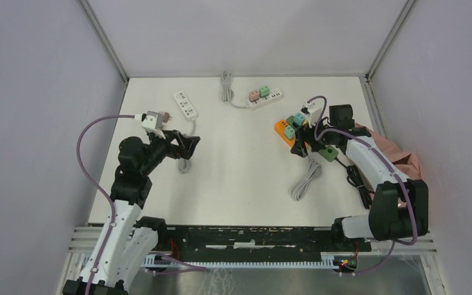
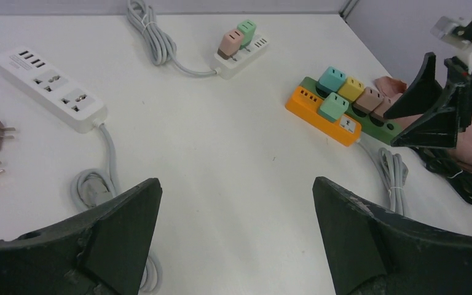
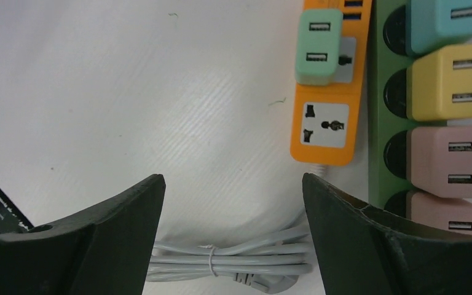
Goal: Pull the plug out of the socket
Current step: Move the socket to the center of the board.
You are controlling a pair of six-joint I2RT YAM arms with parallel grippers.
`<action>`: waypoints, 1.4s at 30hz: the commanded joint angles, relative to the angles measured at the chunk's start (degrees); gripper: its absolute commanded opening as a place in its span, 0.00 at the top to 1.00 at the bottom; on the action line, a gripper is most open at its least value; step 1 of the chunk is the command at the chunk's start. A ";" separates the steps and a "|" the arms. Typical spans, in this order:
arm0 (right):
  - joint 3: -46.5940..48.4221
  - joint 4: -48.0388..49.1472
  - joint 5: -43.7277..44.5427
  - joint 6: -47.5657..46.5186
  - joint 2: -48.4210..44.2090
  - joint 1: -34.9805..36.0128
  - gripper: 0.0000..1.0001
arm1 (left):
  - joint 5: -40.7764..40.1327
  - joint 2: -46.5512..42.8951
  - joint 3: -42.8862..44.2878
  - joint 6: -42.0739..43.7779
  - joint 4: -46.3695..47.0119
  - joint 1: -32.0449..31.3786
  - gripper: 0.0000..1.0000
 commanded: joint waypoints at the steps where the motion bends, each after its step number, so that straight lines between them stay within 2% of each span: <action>1: 3.35 -0.07 10.67 -0.50 4.07 1.10 0.14 | -3.38 -0.53 -0.08 3.33 0.94 0.06 0.02; 7: 4.22 1.32 18.56 0.50 9.36 2.87 0.17 | -2.96 -0.06 0.44 2.89 0.35 0.02 0.02; 14: 7.85 2.68 27.11 3.04 17.45 6.06 0.15 | -2.55 -0.37 0.28 2.58 0.68 0.06 0.02; 24: 11.22 2.66 29.89 3.34 23.48 7.16 0.19 | -2.55 1.18 0.18 2.57 0.69 0.07 0.02; 29: 12.85 2.05 30.19 2.27 25.95 8.96 0.35 | -1.64 1.96 0.27 2.31 0.85 0.04 0.03; 31: 13.34 1.80 30.28 1.95 26.27 9.11 0.46 | -1.58 2.13 0.18 2.27 0.93 0.02 0.03; 34: 12.95 1.22 28.03 0.54 25.62 9.09 0.70 | -0.80 2.24 0.18 2.22 1.17 0.03 0.03; 36: 12.43 0.27 23.37 -1.69 24.31 9.14 0.78 | 0.51 2.01 0.10 2.29 1.49 -0.01 0.03; 40: 11.79 -4.74 10.46 -10.97 21.03 10.02 0.83 | 5.27 1.02 -0.55 3.00 3.19 0.02 0.04; 42: 12.13 -10.25 5.13 -18.89 20.48 11.24 0.84 | 6.82 0.72 -0.86 3.03 3.89 0.01 0.04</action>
